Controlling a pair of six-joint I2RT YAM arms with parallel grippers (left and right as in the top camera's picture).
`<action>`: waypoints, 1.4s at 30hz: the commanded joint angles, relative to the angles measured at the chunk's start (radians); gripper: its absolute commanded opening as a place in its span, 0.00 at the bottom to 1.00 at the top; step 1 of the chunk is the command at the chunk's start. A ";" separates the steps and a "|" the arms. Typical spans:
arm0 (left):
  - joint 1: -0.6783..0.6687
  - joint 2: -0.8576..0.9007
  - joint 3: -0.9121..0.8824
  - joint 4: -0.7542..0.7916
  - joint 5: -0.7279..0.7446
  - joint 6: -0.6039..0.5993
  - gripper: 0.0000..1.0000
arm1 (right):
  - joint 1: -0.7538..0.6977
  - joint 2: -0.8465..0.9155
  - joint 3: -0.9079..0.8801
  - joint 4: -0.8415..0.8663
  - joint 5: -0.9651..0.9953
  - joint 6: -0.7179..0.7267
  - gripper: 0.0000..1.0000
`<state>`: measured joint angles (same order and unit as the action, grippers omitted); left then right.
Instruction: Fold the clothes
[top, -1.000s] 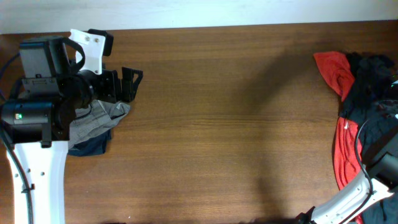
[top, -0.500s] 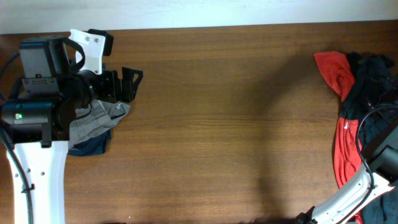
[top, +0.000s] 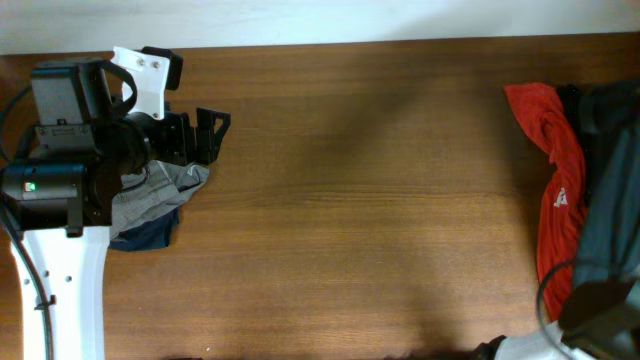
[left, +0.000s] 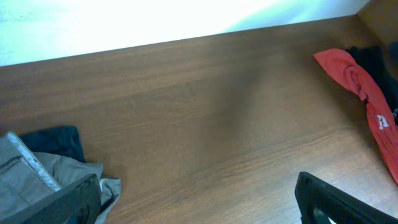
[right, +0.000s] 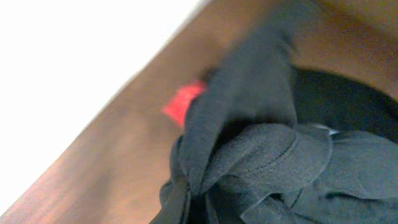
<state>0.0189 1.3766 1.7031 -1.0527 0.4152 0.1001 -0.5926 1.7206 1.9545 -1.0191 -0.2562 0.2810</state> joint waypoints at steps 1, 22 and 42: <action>-0.003 0.003 0.017 0.001 0.015 -0.002 0.99 | 0.092 -0.034 0.008 0.005 -0.106 -0.071 0.08; -0.003 -0.061 0.019 -0.036 -0.154 -0.002 0.99 | 0.856 0.004 0.008 -0.108 -0.013 -0.195 0.45; -0.237 0.443 0.018 -0.063 -0.198 0.066 0.79 | 0.578 0.073 -0.036 -0.305 0.054 -0.085 0.81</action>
<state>-0.1761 1.7348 1.7077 -1.1385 0.2630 0.1139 -0.0013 1.7824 1.9362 -1.3205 -0.1997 0.1856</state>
